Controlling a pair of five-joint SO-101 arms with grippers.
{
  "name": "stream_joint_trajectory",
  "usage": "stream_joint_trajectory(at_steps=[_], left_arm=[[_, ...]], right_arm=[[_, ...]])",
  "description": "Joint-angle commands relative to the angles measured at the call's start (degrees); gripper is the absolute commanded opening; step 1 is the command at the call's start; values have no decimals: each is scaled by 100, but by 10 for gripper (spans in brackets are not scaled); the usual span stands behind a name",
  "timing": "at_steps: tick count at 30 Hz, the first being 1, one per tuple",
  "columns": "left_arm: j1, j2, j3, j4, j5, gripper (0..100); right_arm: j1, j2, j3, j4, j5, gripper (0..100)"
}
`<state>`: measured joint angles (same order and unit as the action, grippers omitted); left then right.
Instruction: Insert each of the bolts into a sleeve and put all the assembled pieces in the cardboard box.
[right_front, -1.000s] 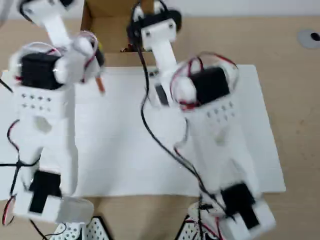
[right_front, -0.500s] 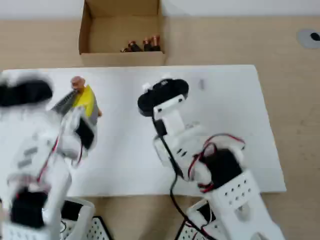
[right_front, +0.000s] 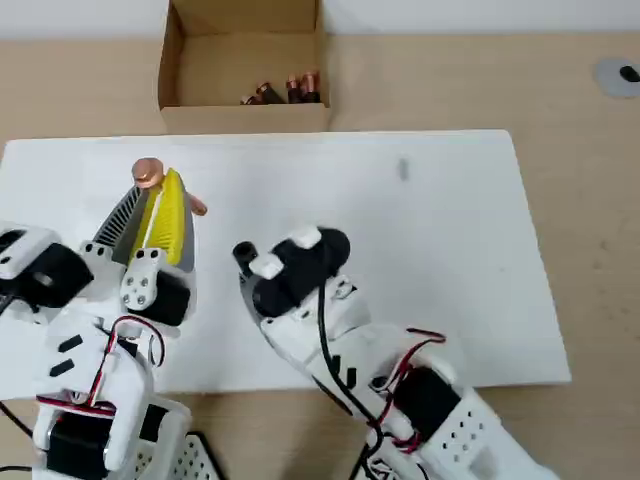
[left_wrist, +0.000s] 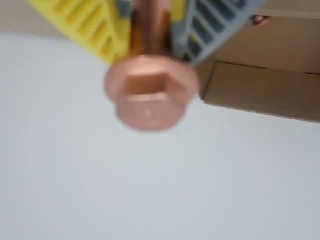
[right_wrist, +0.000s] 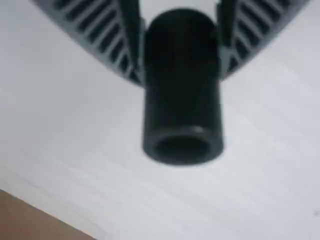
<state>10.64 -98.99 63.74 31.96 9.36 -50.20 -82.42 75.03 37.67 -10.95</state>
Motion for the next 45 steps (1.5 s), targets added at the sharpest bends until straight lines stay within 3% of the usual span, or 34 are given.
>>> stream_joint_trajectory(at_steps=[1, 9, 16, 23, 36, 45], left_arm=[[387, -22, -484, -123, 88, 7], [1169, -13, -1160, 325, 88, 7], [1275, -4, -1213, 941, -624, 6], [1908, -4, -985, 1415, -695, 6], [1477, -31, -457, 1081, -1495, 6], [1424, -22, -299, 897, -1459, 6]], right_arm=[[-110, -356, 409, -607, -35, 9], [-101, -1367, 1780, -2233, -18, 9], [-13, -2044, 2211, -2233, -26, 9], [4, -2114, 2202, -2215, -44, 9], [4, -2158, 2202, -1916, -44, 9], [4, -2158, 2202, -1925, -26, 9]])
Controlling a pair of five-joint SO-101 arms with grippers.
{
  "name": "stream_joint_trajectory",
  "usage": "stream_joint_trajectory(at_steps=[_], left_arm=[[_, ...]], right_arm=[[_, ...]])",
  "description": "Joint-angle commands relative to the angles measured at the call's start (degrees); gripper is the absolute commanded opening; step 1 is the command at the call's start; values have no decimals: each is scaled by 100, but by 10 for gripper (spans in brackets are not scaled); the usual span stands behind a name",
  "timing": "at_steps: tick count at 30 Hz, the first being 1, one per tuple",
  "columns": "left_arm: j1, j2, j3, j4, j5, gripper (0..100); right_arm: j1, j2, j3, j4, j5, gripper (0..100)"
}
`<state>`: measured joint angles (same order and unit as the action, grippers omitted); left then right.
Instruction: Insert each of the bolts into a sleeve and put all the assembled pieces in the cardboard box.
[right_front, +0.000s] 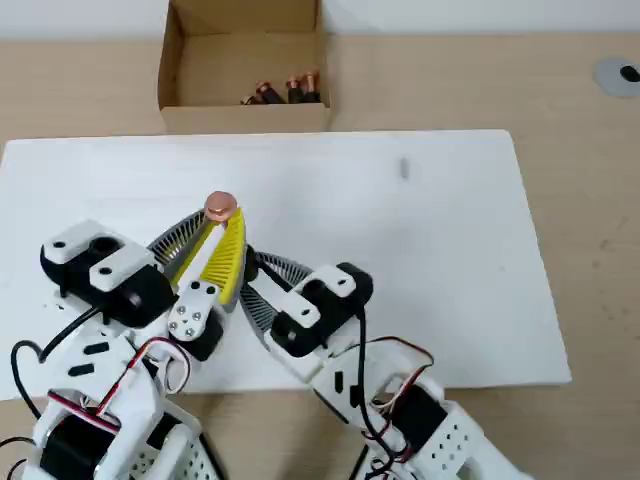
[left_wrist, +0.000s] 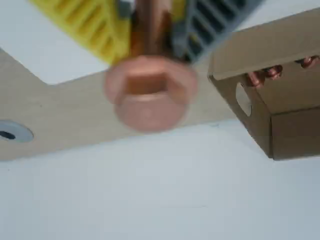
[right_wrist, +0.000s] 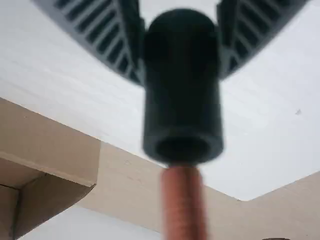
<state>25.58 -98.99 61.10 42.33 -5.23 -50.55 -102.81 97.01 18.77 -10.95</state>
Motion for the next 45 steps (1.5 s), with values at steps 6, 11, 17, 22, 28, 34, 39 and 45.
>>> stream_joint_trajectory(at_steps=[6, 11, 17, 22, 28, 34, 39, 45], left_arm=[[-70, -13, -35, -132, 176, 6], [-35, -13, -79, 132, 202, 6], [114, -13, -255, 510, 193, 7], [105, -13, -246, 519, 193, 7], [132, -13, -360, 905, 185, 17], [325, -13, -809, 1820, 193, 74], [325, -13, -1073, 2145, 193, 74], [325, -13, -1257, 2347, 193, 74]], right_arm=[[40, -119, -4, -35, -26, 9], [40, -119, -110, -35, -26, 9], [40, -119, -110, -26, -26, 9], [40, -119, -136, -26, -35, 9], [40, -119, -145, 0, -35, 9], [48, -119, -145, 0, -35, 9], [48, -119, -268, 9, -35, 9], [48, -119, -330, 9, -35, 9]])
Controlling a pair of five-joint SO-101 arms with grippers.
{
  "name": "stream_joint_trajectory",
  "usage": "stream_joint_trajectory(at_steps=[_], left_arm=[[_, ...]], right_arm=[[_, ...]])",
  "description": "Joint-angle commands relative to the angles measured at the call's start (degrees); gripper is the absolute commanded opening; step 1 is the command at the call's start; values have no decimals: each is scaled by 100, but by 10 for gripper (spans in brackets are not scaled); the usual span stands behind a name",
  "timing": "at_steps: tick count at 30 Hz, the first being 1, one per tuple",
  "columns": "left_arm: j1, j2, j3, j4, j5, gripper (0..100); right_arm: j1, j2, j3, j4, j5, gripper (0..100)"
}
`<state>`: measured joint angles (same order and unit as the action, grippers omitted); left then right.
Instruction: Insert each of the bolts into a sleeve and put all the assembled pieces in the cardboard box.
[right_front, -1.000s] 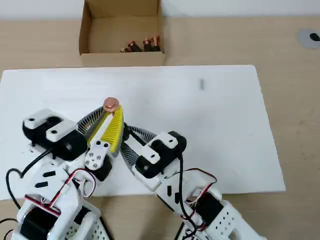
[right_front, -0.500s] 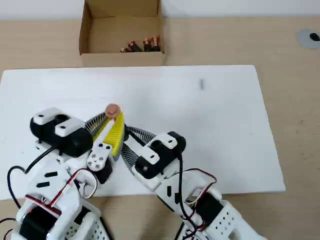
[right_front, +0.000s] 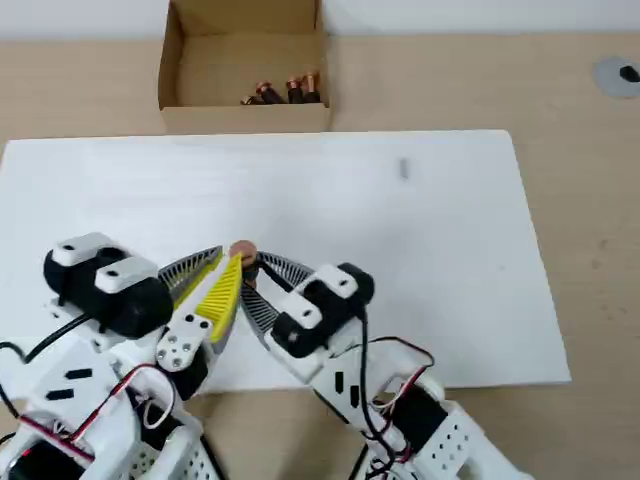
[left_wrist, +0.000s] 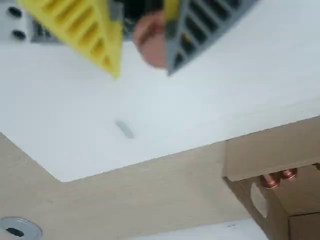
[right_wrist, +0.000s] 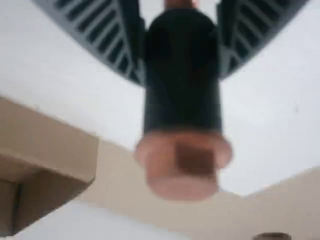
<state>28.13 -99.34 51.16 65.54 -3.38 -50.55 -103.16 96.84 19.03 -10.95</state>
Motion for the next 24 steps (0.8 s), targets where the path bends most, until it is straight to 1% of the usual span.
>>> stream_joint_trajectory(at_steps=[1, 4, 6, 10, 12, 15, 17, 20, 22, 24], left_arm=[[70, 22, -299, 26, 9, 74], [26, 22, -404, 26, 18, 74], [-132, 22, -527, -18, 123, 74], [-501, 22, -1081, -176, 835, 89], [-853, 31, -1284, -290, 1169, 116], [-1626, 286, -1398, -308, 1495, 128], [-2136, 787, -1380, -316, 1556, 128], [-2901, 1763, -1380, -255, 1679, 120], [-3191, 2202, -1354, -255, 1820, 97], [-3253, 2404, -1310, -334, 1837, 86]], right_arm=[[48, -84, -312, -18, -35, 9], [48, -84, -312, -18, -26, 9], [127, -75, -312, -18, -26, 9], [681, -31, -312, -299, -26, 9], [910, -13, -356, -510, -18, 9], [1103, 242, -716, -519, 229, 9], [1358, 760, -1191, -607, 246, 9], [1780, 2132, -2220, -949, 220, 9], [1991, 3345, -3160, -1099, 176, 9], [2097, 4611, -4198, -1090, 132, 9]])
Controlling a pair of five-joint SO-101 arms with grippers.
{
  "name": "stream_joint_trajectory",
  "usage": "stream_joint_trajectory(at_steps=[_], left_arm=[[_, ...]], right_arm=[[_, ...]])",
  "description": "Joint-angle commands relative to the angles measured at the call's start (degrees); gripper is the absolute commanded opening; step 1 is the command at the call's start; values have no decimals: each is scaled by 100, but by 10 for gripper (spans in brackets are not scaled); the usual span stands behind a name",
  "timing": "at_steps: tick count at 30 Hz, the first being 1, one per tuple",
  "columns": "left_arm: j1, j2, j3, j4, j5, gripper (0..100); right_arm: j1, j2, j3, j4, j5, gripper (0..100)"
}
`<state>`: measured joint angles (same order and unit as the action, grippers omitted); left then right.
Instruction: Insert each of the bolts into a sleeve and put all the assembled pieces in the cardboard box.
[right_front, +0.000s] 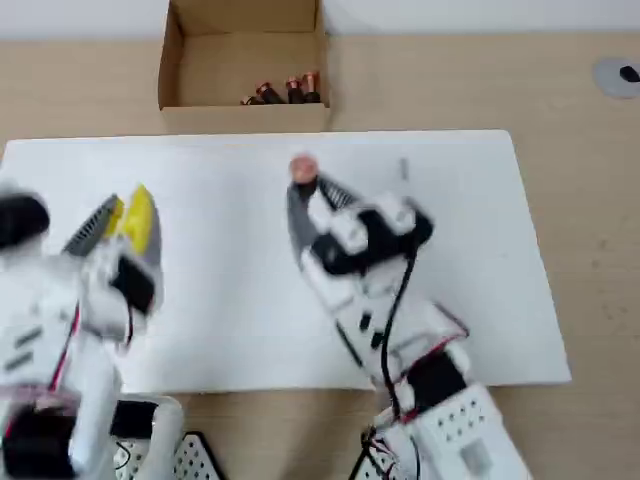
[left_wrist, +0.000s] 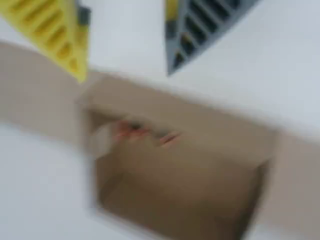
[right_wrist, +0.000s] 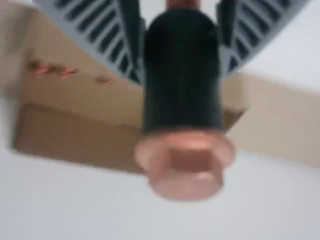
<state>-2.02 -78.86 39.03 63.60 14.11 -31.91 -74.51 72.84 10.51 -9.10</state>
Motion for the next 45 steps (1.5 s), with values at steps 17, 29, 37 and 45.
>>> stream_joint_trajectory(at_steps=[17, 29, 37, 45], left_arm=[[-316, 338, 2488, -1275, -835, 82], [-299, 338, 2998, -1284, -835, 82], [-299, 338, 3015, -1257, -844, 82], [-299, 338, 3077, -1046, -835, 81]], right_arm=[[919, 11371, -11055, -97, 967, 9], [1130, 15248, -15196, 273, 607, 9], [1130, 15776, -15530, 492, 642, 12], [1226, 15749, -15582, 1081, 615, 51]])
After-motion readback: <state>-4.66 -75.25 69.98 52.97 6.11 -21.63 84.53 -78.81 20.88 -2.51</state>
